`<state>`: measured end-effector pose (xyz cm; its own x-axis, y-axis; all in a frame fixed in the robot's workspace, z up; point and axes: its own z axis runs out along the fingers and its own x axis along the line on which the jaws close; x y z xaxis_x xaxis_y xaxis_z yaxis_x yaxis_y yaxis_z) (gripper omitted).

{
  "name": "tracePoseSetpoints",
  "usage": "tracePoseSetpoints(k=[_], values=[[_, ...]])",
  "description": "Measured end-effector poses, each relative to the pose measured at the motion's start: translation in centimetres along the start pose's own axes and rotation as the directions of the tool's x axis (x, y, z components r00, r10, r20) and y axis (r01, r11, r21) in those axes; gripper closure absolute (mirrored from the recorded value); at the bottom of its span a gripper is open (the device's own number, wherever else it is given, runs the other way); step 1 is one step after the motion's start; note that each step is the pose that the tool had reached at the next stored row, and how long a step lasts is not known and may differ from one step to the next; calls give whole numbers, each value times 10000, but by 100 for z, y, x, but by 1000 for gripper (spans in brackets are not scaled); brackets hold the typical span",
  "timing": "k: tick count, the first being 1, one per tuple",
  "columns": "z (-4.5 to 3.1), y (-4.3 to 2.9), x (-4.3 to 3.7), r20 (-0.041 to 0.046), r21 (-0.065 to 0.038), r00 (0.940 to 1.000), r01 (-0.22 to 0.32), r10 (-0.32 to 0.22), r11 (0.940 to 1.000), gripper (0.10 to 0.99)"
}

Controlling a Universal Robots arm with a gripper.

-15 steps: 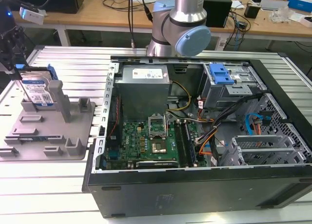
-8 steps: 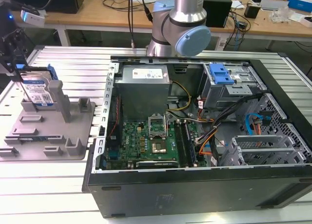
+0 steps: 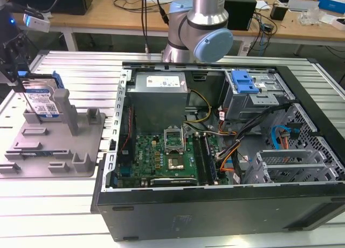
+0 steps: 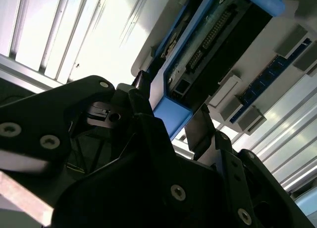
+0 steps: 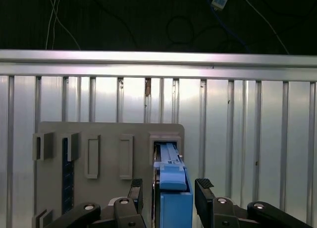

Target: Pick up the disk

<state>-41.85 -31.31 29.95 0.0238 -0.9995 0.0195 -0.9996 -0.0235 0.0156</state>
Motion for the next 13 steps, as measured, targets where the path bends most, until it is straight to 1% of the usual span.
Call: tracePoseSetpoints(k=[2,3,5,6,13], values=[[2,0,0,1,1,10000,0,0,10000,561],[3,0,1,1,2,10000,0,0,10000,624],[4,0,2,0,2,10000,0,0,10000,624],[4,0,3,1,2,10000,0,0,10000,694],[6,1,11,1,1,10000,-3,3,10000,694]])
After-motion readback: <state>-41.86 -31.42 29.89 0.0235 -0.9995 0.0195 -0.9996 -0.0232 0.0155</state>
